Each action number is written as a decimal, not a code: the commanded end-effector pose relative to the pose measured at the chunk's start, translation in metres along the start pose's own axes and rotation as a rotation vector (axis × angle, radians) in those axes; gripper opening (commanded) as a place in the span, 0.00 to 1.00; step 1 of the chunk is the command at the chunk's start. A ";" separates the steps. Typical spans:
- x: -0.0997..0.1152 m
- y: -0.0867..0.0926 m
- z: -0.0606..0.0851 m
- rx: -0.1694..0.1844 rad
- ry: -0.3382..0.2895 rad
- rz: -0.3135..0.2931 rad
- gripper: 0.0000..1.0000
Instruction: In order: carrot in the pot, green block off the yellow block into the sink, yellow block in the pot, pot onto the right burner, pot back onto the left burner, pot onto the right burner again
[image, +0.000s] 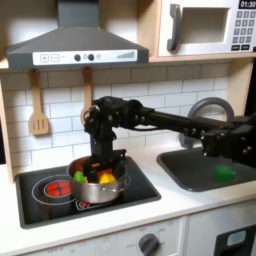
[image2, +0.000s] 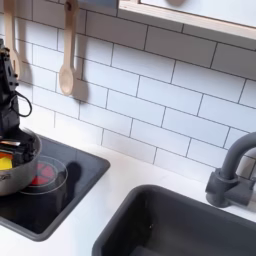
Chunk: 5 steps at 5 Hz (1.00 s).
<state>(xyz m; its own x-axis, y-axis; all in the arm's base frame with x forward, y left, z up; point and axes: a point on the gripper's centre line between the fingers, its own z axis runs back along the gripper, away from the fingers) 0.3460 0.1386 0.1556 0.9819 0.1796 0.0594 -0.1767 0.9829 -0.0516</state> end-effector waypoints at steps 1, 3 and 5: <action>-0.007 -0.035 0.004 -0.020 -0.014 -0.092 1.00; -0.010 -0.067 -0.001 -0.019 -0.019 -0.134 1.00; -0.010 -0.083 -0.004 -0.016 -0.018 -0.143 1.00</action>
<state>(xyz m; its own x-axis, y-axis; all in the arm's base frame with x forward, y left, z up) 0.3506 0.0552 0.1558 0.9956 0.0398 0.0843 -0.0353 0.9979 -0.0541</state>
